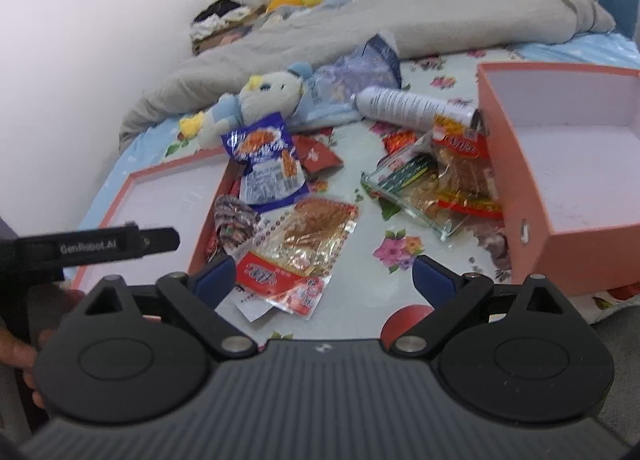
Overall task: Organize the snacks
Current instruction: 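Close the left tool on the silver shrimp-chip bag while the right tool grasps the clear pastry bag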
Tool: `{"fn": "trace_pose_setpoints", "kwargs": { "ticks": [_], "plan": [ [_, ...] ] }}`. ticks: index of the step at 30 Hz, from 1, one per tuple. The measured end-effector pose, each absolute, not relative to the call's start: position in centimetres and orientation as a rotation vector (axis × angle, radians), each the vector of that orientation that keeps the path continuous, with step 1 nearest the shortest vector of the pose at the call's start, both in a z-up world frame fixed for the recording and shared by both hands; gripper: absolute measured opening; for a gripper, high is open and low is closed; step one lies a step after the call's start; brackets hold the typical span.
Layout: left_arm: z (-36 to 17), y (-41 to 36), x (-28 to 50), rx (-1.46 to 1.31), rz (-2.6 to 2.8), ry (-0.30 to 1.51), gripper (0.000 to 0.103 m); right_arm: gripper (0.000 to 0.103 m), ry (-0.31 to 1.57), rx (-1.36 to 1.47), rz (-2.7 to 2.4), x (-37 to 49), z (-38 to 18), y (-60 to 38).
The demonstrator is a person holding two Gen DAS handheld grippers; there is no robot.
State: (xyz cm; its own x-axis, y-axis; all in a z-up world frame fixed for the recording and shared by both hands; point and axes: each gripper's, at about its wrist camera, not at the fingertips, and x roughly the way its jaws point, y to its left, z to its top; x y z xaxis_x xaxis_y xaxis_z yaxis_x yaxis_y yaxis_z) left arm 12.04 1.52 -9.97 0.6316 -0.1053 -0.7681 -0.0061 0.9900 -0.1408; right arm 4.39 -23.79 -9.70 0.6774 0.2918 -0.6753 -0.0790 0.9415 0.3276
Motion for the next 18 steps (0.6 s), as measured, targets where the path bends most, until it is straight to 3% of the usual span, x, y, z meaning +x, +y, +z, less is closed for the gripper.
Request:
{"fn": "trace_pose_setpoints", "kwargs": {
  "ticks": [7, 13, 18],
  "plan": [
    [-13.2, 3.4, 15.4, -0.253, -0.098, 0.931, 0.102, 0.096, 0.827, 0.254, 0.272, 8.2, -12.5, -22.2],
    [-15.7, 4.4, 19.3, -0.287, -0.116, 0.952, 0.083, 0.096, 0.796, 0.199, 0.332, 12.5, -15.3, -20.9],
    [-17.4, 4.2, 22.3, -0.264, -0.148, 1.021, 0.074, 0.096, 0.837, 0.116, 0.369, 17.1, -19.2, -19.7]
  ]
}}
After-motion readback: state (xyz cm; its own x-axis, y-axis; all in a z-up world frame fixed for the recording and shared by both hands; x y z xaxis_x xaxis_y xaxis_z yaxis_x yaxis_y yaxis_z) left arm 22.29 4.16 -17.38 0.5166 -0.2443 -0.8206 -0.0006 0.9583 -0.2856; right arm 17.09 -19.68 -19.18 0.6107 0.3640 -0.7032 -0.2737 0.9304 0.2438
